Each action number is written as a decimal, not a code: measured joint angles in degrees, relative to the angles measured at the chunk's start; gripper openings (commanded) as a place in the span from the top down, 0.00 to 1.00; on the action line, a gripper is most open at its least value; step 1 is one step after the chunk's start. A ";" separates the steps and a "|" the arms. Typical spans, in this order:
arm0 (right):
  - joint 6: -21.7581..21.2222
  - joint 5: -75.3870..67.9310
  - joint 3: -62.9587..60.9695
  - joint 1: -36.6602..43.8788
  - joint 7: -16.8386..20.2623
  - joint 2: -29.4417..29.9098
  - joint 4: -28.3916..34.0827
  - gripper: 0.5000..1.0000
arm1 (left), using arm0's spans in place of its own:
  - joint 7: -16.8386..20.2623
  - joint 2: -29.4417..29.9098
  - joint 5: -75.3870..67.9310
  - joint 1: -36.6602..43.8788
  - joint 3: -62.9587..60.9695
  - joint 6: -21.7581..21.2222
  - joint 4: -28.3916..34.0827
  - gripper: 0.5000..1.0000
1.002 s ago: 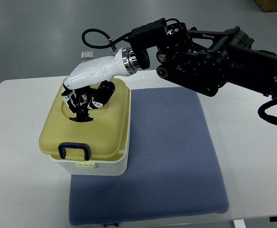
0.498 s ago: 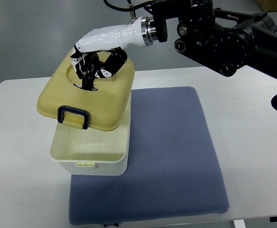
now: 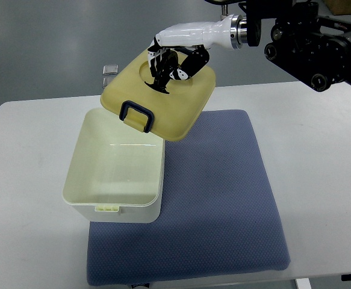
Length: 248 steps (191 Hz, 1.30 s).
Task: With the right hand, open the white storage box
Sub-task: 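Lift the yellow lid off the box with the right hand onto the mat, then open the right hand and release the lid handle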
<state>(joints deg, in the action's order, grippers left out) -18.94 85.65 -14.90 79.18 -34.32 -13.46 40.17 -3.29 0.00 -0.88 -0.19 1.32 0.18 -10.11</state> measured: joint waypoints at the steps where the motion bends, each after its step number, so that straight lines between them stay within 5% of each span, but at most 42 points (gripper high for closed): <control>1: 0.07 0.00 0.01 -0.09 0.00 -0.05 -0.05 1.00 | 0.00 0.00 0.00 0.00 0.00 0.00 0.00 0.00; 112: 3.48 0.04 0.57 -8.65 -0.13 -5.91 -4.40 1.00 | 0.00 0.00 0.00 0.02 -0.07 0.00 0.00 0.00; 248: 5.68 1.10 10.67 -12.94 -0.69 -5.02 -1.58 1.00 | 0.01 0.00 0.00 0.01 0.00 0.00 0.00 0.00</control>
<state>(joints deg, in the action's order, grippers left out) -13.26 86.75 -4.23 66.25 -35.01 -18.48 38.59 -3.27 0.00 -0.88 -0.17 1.32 0.18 -10.11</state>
